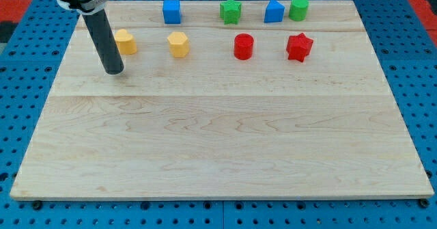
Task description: Place the yellow heart diagonal bottom left to the yellow hexagon
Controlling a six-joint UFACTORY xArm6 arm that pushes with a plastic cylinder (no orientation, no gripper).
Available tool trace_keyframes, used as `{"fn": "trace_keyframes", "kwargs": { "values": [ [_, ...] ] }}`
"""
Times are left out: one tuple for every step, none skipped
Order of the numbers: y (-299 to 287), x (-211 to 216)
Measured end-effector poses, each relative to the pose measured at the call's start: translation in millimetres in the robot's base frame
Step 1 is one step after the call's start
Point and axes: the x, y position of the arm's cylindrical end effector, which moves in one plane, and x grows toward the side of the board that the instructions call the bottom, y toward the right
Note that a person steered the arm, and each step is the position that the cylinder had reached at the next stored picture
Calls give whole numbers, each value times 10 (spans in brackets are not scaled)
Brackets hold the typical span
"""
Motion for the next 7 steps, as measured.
{"fn": "trace_keyframes", "kwargs": {
  "values": [
    [0, -13],
    [0, -21],
    [0, -21],
    [37, -8],
    [44, -8],
    [44, -8],
    [147, -8]
  ]
}}
